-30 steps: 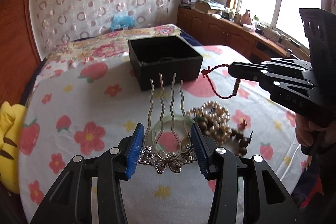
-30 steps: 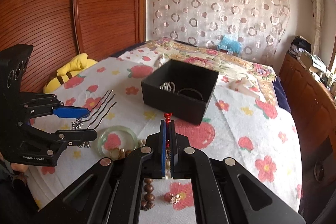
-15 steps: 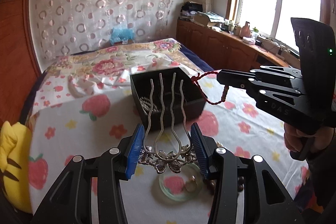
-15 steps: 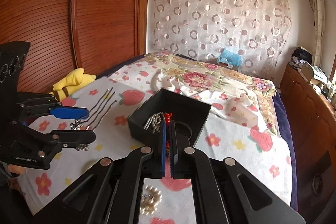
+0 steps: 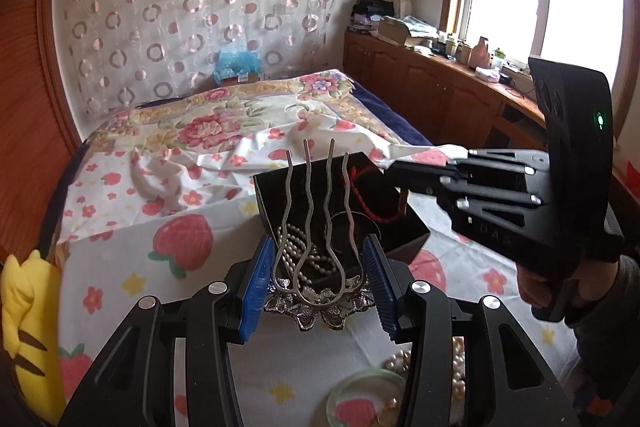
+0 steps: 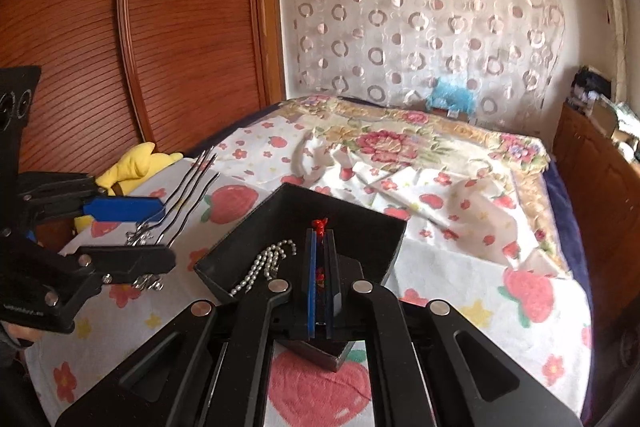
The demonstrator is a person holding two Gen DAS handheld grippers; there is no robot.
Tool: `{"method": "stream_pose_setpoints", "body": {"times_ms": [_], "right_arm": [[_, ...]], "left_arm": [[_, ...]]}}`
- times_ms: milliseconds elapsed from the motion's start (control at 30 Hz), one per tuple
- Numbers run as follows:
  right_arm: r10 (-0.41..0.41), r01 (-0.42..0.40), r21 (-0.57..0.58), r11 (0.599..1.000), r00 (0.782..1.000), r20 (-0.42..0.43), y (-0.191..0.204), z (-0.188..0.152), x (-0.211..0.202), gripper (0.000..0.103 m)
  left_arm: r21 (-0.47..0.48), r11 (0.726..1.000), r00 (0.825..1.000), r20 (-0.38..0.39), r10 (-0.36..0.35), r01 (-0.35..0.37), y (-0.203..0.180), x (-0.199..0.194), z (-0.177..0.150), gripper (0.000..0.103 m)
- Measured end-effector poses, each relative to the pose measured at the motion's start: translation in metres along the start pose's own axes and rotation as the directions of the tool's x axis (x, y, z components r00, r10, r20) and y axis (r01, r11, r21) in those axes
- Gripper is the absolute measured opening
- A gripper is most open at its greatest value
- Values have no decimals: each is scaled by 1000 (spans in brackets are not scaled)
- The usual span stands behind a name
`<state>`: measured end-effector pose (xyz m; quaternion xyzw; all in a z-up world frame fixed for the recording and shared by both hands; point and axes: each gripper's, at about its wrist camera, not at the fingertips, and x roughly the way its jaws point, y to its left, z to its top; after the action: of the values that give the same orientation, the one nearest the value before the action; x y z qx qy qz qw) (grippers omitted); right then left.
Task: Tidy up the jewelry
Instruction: 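Lower the comb into the black box with the left tool while the right tool drops the red bracelet in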
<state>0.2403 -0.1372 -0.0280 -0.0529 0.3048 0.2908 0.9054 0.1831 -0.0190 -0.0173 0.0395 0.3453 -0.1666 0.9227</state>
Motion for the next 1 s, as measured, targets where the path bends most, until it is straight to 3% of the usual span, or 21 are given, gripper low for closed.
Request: {"method": "stream_pose_setpoints", "body": {"times_ms": [167,433,700,767,833,1000], "right_arm": [[-1,0,28,1000,1000,4,-14,-5,3,17],[-61,58,84,995,997,39,-45,-13,-9,18],[-72,68,94,993,996,43,-55,-16,-8,18],[-74,70,95,993,996,45,-55,-16,-9,18],[-76,72,94,993,996,48,-57,-16,-10,18],[-89,83,91,992,995,55,-56,-13,-16,18]], "left_arm": [[10,1000,1000,-17,-1,1,-1,17,11,44],[46,999,998,-64,8,-6,-9,52,21,44],[80,996,992,-120,39,-29,-14,84,20,44],[90,995,992,-119,46,-36,-16,86,19,47],[89,995,993,-107,46,-36,-17,84,19,60],[74,997,995,-92,41,-34,-18,74,17,62]]}}
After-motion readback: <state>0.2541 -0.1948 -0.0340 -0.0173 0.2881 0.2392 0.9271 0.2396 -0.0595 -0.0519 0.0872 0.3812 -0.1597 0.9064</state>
